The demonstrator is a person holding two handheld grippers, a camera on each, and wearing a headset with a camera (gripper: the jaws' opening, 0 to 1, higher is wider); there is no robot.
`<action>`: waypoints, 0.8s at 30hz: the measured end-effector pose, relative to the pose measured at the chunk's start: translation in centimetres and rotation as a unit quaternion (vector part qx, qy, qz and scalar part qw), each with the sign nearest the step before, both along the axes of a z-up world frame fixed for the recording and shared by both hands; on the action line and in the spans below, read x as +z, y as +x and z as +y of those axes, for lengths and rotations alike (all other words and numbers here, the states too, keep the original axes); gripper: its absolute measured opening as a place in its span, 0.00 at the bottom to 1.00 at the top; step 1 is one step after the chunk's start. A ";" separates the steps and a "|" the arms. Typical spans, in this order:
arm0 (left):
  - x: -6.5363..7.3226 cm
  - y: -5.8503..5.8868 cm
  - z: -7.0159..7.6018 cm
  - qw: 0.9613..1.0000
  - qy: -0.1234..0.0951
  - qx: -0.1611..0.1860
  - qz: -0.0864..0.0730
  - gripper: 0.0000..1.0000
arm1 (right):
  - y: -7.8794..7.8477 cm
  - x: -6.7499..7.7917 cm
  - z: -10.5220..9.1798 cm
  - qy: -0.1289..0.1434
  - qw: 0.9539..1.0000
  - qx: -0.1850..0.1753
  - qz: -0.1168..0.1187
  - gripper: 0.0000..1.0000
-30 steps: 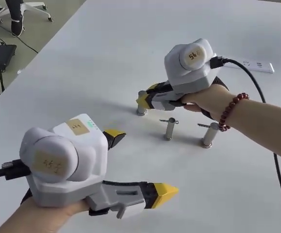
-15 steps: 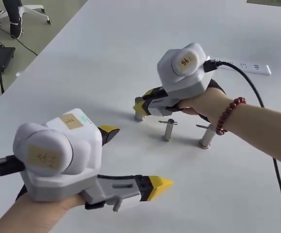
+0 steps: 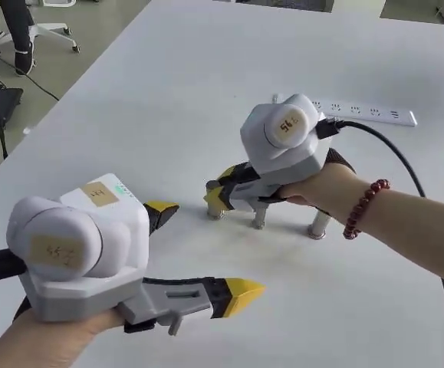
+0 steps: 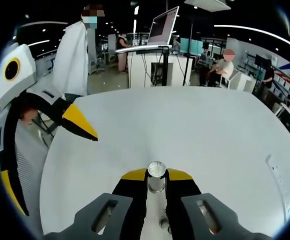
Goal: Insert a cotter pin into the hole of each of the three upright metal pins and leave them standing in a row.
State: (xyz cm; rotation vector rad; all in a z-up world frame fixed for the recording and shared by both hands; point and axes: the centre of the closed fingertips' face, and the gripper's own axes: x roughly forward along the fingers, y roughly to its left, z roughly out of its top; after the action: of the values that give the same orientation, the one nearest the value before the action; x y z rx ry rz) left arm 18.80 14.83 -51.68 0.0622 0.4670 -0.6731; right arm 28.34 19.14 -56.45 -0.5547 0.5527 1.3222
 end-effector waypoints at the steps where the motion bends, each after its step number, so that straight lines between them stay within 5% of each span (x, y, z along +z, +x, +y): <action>1: 0.1 0.0 0.0 1.000 0.000 0.001 -0.001 0.85 | -0.1 0.0 0.0 0.000 1.000 0.000 0.000 0.08; 24: 1.1 -0.7 -0.4 1.000 0.000 0.003 -0.012 0.84 | -3.7 1.0 -4.4 0.015 1.000 -0.017 0.010 0.08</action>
State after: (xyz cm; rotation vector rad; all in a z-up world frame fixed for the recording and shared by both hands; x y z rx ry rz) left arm 18.06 14.39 -50.57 0.0692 0.4431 -0.6661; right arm 24.64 14.75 -55.43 -0.5061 0.5552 1.3030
